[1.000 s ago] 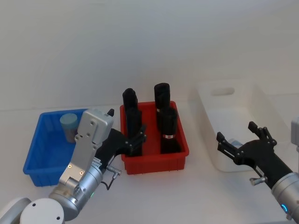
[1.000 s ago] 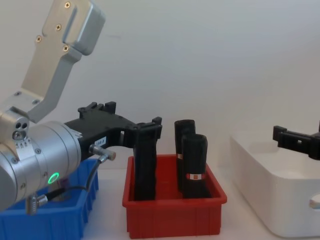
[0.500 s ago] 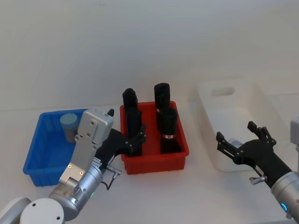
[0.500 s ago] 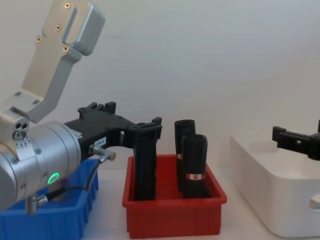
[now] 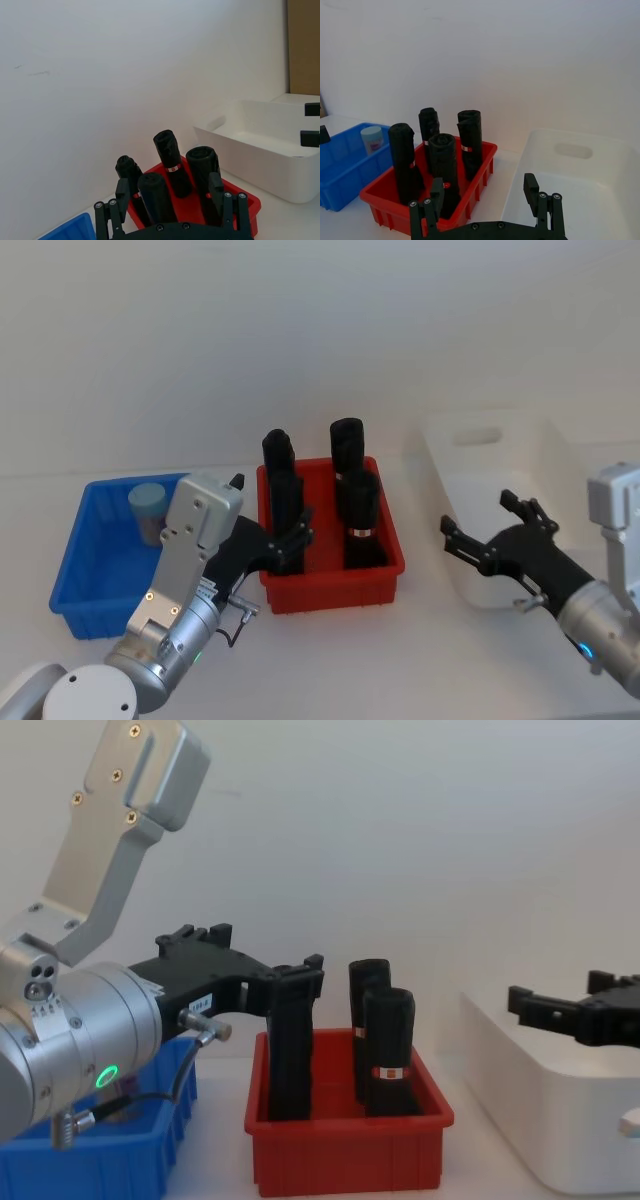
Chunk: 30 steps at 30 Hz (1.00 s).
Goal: Pick the cotton swabs from the blue box and place them into the white box.
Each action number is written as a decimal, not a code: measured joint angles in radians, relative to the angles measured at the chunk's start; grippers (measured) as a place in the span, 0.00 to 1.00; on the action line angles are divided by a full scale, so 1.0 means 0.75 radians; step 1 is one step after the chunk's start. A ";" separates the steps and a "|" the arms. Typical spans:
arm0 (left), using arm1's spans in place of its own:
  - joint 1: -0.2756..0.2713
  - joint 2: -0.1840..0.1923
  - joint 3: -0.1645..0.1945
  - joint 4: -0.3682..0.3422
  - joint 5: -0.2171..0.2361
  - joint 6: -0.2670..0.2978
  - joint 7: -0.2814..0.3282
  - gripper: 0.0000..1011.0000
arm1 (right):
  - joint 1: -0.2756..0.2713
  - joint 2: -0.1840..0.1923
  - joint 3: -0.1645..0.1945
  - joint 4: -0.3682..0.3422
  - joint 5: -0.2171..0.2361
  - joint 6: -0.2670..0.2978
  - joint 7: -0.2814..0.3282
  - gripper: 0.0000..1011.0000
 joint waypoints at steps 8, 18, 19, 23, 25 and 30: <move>0.000 0.000 0.000 0.000 0.000 0.000 0.000 0.99 | 0.167 -0.063 -0.022 0.232 -0.045 -0.048 0.156 0.99; 0.000 0.000 0.000 0.000 0.000 0.000 0.000 0.99 | 0.384 -0.154 -0.061 0.541 -0.111 -0.141 0.310 0.99; 0.000 0.000 0.000 0.000 0.000 0.000 0.000 0.99 | 0.394 -0.158 -0.064 0.566 -0.115 -0.150 0.319 0.99; 0.000 0.000 0.000 0.000 0.000 0.000 0.000 0.99 | 0.492 -0.202 -0.085 0.717 -0.143 -0.199 0.370 0.99; 0.000 0.000 0.000 0.000 0.000 0.000 0.000 0.99 | 0.520 -0.215 -0.092 0.762 -0.152 -0.216 0.386 0.99; 0.000 0.000 0.000 0.000 0.000 0.000 0.000 0.99 | 0.618 -0.261 -0.117 0.922 -0.178 -0.268 0.424 0.99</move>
